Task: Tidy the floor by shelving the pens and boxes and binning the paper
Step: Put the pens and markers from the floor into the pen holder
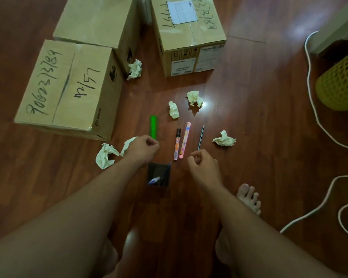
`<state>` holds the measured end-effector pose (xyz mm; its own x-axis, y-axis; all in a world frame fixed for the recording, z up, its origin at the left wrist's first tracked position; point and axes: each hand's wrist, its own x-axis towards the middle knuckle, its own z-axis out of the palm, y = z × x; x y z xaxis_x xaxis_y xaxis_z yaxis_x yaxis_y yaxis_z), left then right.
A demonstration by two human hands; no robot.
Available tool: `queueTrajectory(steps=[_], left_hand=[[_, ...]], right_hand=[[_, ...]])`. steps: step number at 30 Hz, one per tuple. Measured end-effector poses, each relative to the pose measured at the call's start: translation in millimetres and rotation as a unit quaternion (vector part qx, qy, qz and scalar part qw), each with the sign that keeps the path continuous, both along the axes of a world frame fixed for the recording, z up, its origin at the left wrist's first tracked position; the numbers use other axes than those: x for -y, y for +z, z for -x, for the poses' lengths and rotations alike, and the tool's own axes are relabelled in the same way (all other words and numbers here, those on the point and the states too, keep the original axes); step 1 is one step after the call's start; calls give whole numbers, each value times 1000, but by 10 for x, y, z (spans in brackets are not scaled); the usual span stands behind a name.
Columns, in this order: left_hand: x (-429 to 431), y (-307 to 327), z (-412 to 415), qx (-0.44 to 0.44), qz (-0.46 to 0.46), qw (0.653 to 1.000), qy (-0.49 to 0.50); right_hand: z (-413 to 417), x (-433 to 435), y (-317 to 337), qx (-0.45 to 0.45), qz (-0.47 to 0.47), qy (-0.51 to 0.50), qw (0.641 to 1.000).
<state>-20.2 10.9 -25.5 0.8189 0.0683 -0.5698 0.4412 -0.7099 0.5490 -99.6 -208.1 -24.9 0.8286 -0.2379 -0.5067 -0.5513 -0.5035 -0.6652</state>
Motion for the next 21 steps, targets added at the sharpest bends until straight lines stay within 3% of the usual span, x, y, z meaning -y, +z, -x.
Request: queueTrajectory(steps=[10, 16, 21], left_hand=[[649, -449, -486, -67, -38, 996, -43], [735, -645, -450, -52, -75, 994, -65], [747, -777, -352, -62, -91, 992, -55]], right_hand=[[-540, 299, -709, -135, 69, -83, 985], [-507, 209, -1468, -228, 115, -104, 961], [-430, 28, -1131, -255, 141, -109, 951]])
